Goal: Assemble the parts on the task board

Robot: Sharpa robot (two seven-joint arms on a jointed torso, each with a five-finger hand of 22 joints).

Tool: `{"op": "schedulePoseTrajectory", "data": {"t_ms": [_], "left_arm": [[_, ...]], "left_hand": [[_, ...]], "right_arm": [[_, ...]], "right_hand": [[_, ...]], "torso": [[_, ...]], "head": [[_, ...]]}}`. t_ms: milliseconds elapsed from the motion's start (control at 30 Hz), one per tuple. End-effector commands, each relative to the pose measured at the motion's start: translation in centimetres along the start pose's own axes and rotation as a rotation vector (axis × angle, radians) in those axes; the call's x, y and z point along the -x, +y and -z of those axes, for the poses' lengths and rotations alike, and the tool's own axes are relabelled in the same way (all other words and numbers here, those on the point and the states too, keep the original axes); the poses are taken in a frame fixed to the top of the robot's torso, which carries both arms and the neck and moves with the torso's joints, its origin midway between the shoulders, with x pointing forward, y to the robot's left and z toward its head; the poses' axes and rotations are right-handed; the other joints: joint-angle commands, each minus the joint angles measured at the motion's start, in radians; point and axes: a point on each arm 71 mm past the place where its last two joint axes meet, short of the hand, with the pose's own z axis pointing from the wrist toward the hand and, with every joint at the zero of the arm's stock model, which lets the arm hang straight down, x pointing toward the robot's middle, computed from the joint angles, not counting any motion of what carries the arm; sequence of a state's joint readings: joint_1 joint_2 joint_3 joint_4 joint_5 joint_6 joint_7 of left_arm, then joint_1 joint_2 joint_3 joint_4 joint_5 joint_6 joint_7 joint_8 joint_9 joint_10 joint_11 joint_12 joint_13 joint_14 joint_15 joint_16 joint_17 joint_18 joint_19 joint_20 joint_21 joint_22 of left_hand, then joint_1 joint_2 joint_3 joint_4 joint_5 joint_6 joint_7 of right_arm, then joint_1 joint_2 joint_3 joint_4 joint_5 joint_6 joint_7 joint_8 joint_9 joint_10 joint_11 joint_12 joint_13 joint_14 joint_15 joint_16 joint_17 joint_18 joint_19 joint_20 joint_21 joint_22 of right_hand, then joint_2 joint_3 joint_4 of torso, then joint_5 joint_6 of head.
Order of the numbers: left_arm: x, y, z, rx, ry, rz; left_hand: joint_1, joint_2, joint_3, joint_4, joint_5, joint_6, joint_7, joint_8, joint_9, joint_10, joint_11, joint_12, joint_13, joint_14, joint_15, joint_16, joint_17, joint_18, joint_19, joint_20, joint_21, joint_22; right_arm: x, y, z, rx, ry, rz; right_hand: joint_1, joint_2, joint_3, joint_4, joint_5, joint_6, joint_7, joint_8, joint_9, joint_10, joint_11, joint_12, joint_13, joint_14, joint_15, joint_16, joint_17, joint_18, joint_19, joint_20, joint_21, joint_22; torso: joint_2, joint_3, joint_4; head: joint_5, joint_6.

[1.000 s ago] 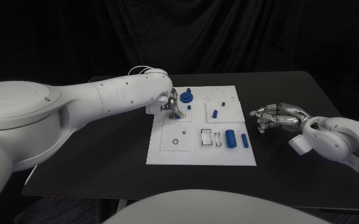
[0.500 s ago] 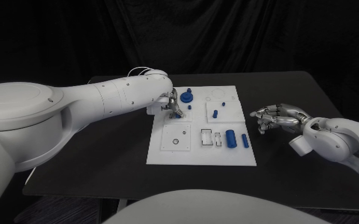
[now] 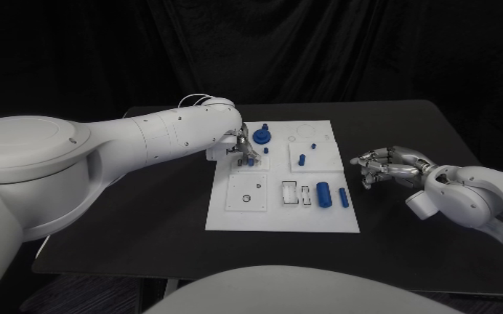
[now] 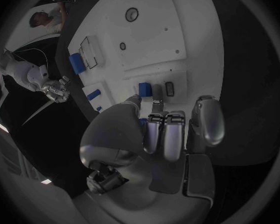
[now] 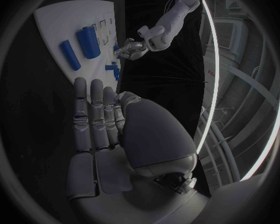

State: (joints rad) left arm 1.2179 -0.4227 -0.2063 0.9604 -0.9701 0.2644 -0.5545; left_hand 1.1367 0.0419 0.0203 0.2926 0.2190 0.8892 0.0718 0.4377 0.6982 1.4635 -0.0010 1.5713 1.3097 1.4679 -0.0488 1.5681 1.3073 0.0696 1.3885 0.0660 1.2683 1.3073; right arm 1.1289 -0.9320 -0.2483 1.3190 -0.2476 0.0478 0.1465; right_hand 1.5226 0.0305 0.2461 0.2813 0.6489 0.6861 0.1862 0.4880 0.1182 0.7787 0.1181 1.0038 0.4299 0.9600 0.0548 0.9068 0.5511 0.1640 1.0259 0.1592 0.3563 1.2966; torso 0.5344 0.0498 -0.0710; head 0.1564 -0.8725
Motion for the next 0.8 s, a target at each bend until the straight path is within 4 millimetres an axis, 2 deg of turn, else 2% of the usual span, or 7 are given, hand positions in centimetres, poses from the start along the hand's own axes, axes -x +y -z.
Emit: {"op": "schedulePoseTrajectory", "data": {"t_ms": [33,200,333,433,667,767,800], "left_arm": [[-0.7,0.3,-0.4,0.004,0.010,0.003],[-0.9,0.5,-0.5,0.006,0.013,0.005],[-1.0,0.6,-0.5,0.005,0.017,0.005],[-1.1,0.7,-0.5,0.001,0.017,0.006],[-1.4,0.8,0.1,-0.030,-0.030,0.036],[-1.4,1.1,0.4,-0.041,-0.075,0.032],[-1.4,1.1,0.5,-0.043,-0.088,0.029]], "left_hand": [[-0.016,0.003,-0.010,0.000,-0.016,-0.017,0.006,-0.018,-0.007,0.107,0.009,-0.001,0.261,0.103,0.009,0.003,0.263,0.007,-0.003,0.004,-0.005,0.162],[-0.053,0.010,-0.040,-0.001,-0.082,-0.034,0.015,-0.036,-0.024,0.107,0.017,-0.001,0.261,0.103,0.016,0.003,0.263,0.008,-0.007,0.011,-0.009,0.161],[-0.070,0.010,-0.059,0.000,-0.089,-0.034,0.017,-0.040,-0.032,0.107,0.019,-0.001,0.261,0.103,0.018,0.003,0.263,0.008,-0.008,0.013,-0.011,0.160],[-0.063,0.016,-0.067,-0.002,-0.061,-0.031,0.017,-0.042,-0.039,0.107,0.020,-0.001,0.261,0.103,0.019,0.003,0.263,0.008,-0.008,0.015,-0.010,0.161],[-0.088,0.007,-0.105,0.001,-0.055,-0.021,0.017,-0.040,-0.047,0.107,0.020,-0.001,0.261,0.103,0.019,0.003,0.263,0.006,-0.001,0.016,0.001,0.164],[-0.106,0.007,-0.142,0.000,-0.020,-0.008,0.012,-0.026,-0.047,0.107,0.015,-0.001,0.261,0.103,0.016,0.003,0.263,0.002,0.012,0.013,0.020,0.170],[-0.119,0.011,-0.161,0.001,0.014,0.004,0.007,-0.012,-0.044,0.107,0.011,-0.001,0.261,0.103,0.012,0.003,0.263,0.000,0.019,0.010,0.030,0.173]], "right_arm": [[-0.2,-0.3,0.0,-0.019,0.018,-0.004],[-0.2,-0.4,0.0,-0.024,0.022,-0.005],[-0.3,-0.5,0.0,-0.027,0.026,-0.006],[-0.3,-0.5,0.0,-0.029,0.029,-0.007],[-0.3,-0.7,0.1,-0.033,0.028,-0.008],[-0.2,-0.7,0.1,-0.035,0.027,-0.008],[-0.2,-0.8,0.2,-0.035,0.027,-0.008]], "right_hand": [[-0.004,0.002,0.001,0.004,-0.006,-0.006,0.006,0.005,-0.001,-0.006,0.000,0.004,-0.001,-0.006,0.002,0.007,-0.002,0.015,-0.009,0.000,0.005,0.002],[-0.006,0.003,0.001,0.005,-0.008,-0.007,0.006,0.006,-0.001,-0.006,0.000,0.005,-0.002,-0.006,0.002,0.008,-0.002,0.015,-0.010,0.000,0.005,0.002],[-0.007,0.003,0.001,0.005,-0.009,-0.007,0.006,0.006,-0.002,-0.006,0.000,0.005,-0.002,-0.006,0.002,0.008,-0.002,0.015,-0.010,0.000,0.005,0.002],[-0.007,0.003,0.001,0.005,-0.009,-0.007,0.006,0.006,-0.002,-0.006,0.000,0.005,-0.002,-0.006,0.002,0.008,-0.003,0.015,-0.010,0.000,0.005,0.002],[-0.007,0.003,0.001,0.005,-0.009,-0.007,0.006,0.006,-0.002,-0.006,0.000,0.005,-0.002,-0.006,0.002,0.008,-0.003,0.015,-0.010,0.000,0.005,0.002],[-0.007,0.002,0.001,0.004,-0.010,-0.008,0.006,0.006,-0.002,-0.006,0.000,0.005,-0.002,-0.006,0.002,0.009,-0.003,0.015,-0.010,0.001,0.005,0.002],[-0.007,0.002,0.001,0.004,-0.010,-0.008,0.006,0.006,-0.002,-0.006,0.000,0.005,-0.002,-0.006,0.002,0.009,-0.003,0.015,-0.010,0.001,0.005,0.002]], "torso": [[0.001,0.0002,0.0001],[0.000,0.0002,-0.0002],[0.000,-0.0002,-0.0002],[0.000,0.0002,0.0000],[0.000,-0.0002,0.0000],[0.000,0.0000,-0.0004],[0.000,-0.0002,-0.0005]], "head": [[0.001,0.000],[0.002,0.000],[0.002,0.000],[0.002,0.000],[0.001,0.000],[0.002,0.000],[0.002,0.000]]}}
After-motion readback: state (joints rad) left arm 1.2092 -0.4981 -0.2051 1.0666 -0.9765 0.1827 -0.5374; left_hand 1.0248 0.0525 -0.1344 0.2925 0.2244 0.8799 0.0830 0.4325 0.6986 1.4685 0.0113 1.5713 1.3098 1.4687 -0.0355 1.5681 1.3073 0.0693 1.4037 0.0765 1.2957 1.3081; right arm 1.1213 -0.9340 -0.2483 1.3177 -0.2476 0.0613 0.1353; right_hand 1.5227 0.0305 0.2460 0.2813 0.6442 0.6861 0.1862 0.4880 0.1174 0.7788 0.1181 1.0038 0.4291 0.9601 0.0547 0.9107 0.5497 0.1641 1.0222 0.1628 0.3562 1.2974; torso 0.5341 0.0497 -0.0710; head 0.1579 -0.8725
